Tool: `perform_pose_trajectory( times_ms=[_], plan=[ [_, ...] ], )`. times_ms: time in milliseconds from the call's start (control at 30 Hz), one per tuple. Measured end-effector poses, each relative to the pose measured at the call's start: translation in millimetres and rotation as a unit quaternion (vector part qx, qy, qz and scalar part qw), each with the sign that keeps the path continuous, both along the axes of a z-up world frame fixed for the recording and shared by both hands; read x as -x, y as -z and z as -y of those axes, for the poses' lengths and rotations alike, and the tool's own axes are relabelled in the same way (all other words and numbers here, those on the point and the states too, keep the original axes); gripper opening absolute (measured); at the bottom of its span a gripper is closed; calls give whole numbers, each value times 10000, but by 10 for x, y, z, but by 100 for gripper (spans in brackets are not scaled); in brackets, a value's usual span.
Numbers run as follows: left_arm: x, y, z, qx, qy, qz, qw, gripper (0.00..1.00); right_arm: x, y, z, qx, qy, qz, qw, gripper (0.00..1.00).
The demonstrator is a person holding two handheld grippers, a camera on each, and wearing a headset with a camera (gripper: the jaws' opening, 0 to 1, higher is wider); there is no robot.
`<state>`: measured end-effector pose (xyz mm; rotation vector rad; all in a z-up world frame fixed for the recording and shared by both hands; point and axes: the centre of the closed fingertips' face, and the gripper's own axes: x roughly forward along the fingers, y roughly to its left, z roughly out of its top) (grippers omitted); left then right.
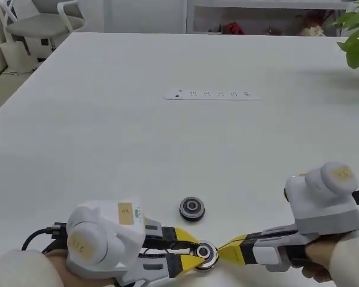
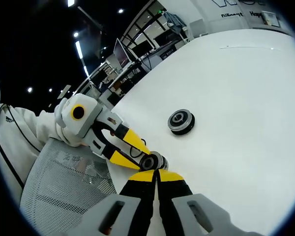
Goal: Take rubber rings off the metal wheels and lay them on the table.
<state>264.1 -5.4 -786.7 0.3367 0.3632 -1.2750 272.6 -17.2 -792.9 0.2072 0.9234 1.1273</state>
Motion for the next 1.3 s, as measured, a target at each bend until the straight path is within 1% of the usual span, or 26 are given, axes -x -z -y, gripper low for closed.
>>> perform_pose_trajectory(
  times_ms=[67, 200, 600, 967, 1300],
  plan=[
    [-1, 0, -1, -3, -1, -1, 10000, 13, 6, -8, -13, 23, -27, 47, 10000, 0],
    [-1, -2, 0, -8, 2, 4, 10000, 13, 6, -8, -13, 10, -13, 28, 10000, 0],
    [4, -2, 0, -13, -1, 1, 10000, 13, 21, -15, -36, 16, -60, 80, 9999, 0],
    [19, 1, 7, -19, 20, 12, 10000, 13, 51, -29, -54, 1, -128, 80, 9999, 0],
    [8, 1, 3, -26, 27, 29, 10000, 13, 49, -41, -64, -26, -145, 87, 9999, 0]
  ],
)
